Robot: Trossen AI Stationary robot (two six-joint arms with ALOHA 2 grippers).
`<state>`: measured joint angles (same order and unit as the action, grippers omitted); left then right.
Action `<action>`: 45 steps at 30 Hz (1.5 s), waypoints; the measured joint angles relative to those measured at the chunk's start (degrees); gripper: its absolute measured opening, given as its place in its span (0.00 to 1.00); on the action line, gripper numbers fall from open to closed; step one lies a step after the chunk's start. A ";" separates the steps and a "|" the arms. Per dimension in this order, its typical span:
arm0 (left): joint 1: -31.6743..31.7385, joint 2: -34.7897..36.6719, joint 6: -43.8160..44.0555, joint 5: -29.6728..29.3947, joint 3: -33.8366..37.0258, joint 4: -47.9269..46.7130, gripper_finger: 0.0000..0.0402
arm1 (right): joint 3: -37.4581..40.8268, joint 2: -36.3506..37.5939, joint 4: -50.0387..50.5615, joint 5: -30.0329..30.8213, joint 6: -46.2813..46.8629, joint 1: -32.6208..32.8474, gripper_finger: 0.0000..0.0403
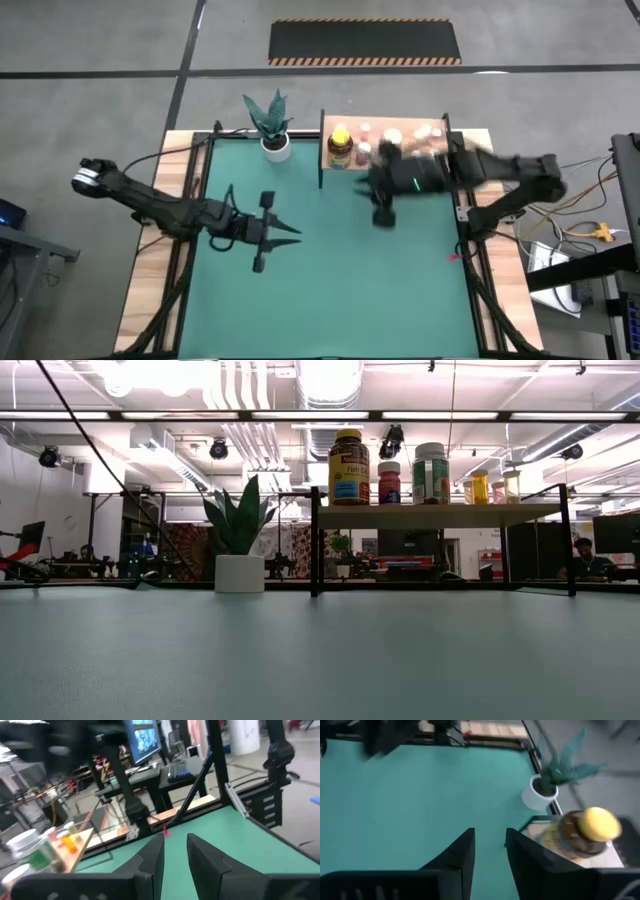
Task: Pick and place medicine bottles onto shelf by color
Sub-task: Return to Home Position
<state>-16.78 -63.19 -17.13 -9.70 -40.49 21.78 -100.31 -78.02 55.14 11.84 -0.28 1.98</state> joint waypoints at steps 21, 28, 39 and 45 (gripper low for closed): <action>-3.29 14.20 -9.12 -4.56 13.15 -1.00 0.16 | 78.05 21.96 -89.47 -1.11 -18.26 17.03 0.07; -2.57 20.90 -8.74 -4.80 17.30 0.48 0.16 | 85.42 35.16 -90.17 -5.77 -21.43 13.24 0.03; -2.44 28.71 -8.79 -4.81 24.16 8.84 0.16 | 96.57 55.48 -90.15 -5.99 -19.18 12.98 0.02; -2.42 31.04 -8.87 -5.70 26.69 11.02 0.16 | 99.62 62.22 -88.46 -6.21 -19.10 12.98 0.02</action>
<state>-19.20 -32.15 -26.00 -15.40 -13.80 32.80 -0.69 -15.81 -33.31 5.63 -19.38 14.96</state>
